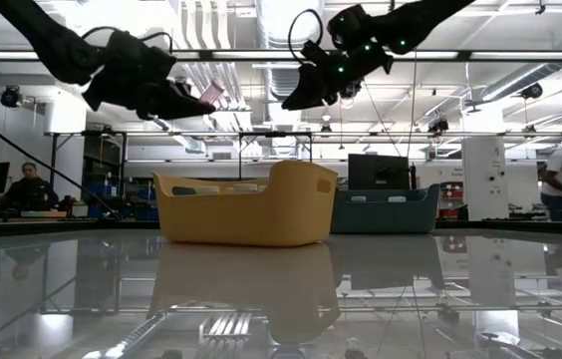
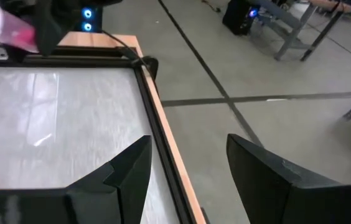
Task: Pick and place medicine bottles into bin by pill shape (circle, oval)
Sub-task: Put the pink pill bottle into the yellow bin
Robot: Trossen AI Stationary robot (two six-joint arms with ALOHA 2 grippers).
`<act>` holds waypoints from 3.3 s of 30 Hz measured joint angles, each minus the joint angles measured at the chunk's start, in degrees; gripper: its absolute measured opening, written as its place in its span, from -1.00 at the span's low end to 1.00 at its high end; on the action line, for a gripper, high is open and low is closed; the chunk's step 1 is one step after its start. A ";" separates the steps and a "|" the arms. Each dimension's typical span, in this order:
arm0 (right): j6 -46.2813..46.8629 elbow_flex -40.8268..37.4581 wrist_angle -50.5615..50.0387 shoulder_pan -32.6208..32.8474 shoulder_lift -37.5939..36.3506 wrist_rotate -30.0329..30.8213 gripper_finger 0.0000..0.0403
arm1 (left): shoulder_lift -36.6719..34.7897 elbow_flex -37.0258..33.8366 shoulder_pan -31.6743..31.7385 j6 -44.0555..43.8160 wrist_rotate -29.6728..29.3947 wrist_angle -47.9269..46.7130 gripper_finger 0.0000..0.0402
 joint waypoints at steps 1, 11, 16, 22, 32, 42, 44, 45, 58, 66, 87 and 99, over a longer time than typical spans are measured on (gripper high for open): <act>-0.29 0.50 -0.29 0.05 0.37 -0.03 0.00 | 0.77 -0.06 0.74 -0.23 1.33 1.47 -0.60; -1.68 2.26 -2.36 -0.29 0.67 -2.83 0.00 | 11.96 1.23 5.36 -9.91 14.61 22.68 -0.60; -2.33 2.33 -1.15 -1.16 0.73 -2.91 0.00 | 18.89 4.05 5.79 -18.14 20.76 33.72 -0.60; -0.28 2.17 2.00 -1.11 2.26 -11.90 0.00 | 23.62 8.18 4.11 -26.09 25.57 37.96 -0.60; 1.06 2.01 14.36 1.41 7.24 -16.95 0.00 | 23.45 8.69 1.78 -28.03 24.71 37.88 -0.60; -1.88 3.34 19.50 3.24 8.17 -24.05 0.00 | 23.51 8.41 1.57 -29.26 22.47 37.32 -0.60; -2.01 3.49 20.54 3.79 8.38 -24.05 0.00 | 23.51 8.42 1.32 -29.25 21.88 37.33 -0.60; -2.13 3.49 21.31 4.10 8.61 -24.04 0.00 | 23.51 8.40 1.19 -29.23 21.81 37.33 -0.60; -2.33 3.49 23.82 6.01 9.81 -23.32 0.00 | 23.51 8.44 0.10 -32.08 18.58 37.43 -0.60; -0.86 3.47 25.11 6.27 10.81 -23.20 -0.11 | 23.51 8.42 -1.67 -32.08 18.54 37.43 -0.60; 4.28 3.47 22.33 6.62 9.47 -23.59 -0.45 | 22.75 8.07 -0.98 -32.16 17.95 37.38 -0.39; 6.35 3.36 10.93 9.24 8.87 -24.08 -0.46 | 20.77 7.15 3.80 -32.07 18.21 37.35 0.12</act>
